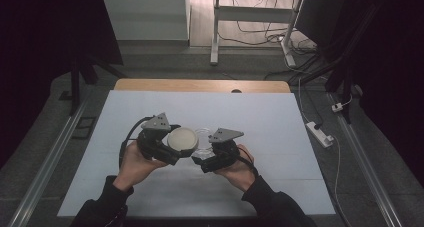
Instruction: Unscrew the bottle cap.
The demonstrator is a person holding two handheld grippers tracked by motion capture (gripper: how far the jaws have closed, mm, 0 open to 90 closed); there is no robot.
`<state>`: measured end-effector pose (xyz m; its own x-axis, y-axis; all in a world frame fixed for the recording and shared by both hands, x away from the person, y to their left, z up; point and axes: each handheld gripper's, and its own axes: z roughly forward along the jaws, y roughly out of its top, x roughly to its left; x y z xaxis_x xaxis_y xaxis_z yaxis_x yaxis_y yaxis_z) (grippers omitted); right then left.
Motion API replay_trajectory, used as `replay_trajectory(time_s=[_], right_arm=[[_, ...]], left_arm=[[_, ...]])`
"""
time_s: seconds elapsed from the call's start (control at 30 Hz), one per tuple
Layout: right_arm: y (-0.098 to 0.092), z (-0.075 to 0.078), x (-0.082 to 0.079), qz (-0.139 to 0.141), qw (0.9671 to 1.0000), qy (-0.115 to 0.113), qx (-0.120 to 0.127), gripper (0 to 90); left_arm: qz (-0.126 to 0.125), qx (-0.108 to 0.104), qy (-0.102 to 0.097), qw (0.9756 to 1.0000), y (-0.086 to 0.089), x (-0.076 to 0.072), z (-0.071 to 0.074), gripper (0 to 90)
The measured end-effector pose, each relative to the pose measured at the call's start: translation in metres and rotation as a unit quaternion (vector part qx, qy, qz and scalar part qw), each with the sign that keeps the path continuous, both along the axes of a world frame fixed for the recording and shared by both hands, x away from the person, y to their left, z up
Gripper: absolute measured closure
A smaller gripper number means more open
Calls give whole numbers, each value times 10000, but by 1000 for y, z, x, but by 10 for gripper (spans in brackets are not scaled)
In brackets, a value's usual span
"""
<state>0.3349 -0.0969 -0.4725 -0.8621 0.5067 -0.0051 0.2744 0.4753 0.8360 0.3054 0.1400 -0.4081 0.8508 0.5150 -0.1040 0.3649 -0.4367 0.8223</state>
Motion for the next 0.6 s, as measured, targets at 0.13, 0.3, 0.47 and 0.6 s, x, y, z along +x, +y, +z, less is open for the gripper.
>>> replay_trajectory(time_s=[0.13, 0.3, 0.47, 0.6], right_arm=[[-3, 1, 5, -71, 10000, -15, 10, 66], [-7, 2, 12, -128, 9999, -24, 10, 66], [-8, 2, 20, -182, 9998, -8, -3, 66], [-8, 1, 25, -220, 9998, 9, -23, 66]], left_arm=[[-18, 11, -24, 10000, 1, -3, 0, 79], [-67, 17, -59, 10000, 2, -6, -2, 79], [-98, 28, -91, 9999, 2, -9, -6, 79], [-130, 23, -95, 9999, 1, -11, -9, 79]])
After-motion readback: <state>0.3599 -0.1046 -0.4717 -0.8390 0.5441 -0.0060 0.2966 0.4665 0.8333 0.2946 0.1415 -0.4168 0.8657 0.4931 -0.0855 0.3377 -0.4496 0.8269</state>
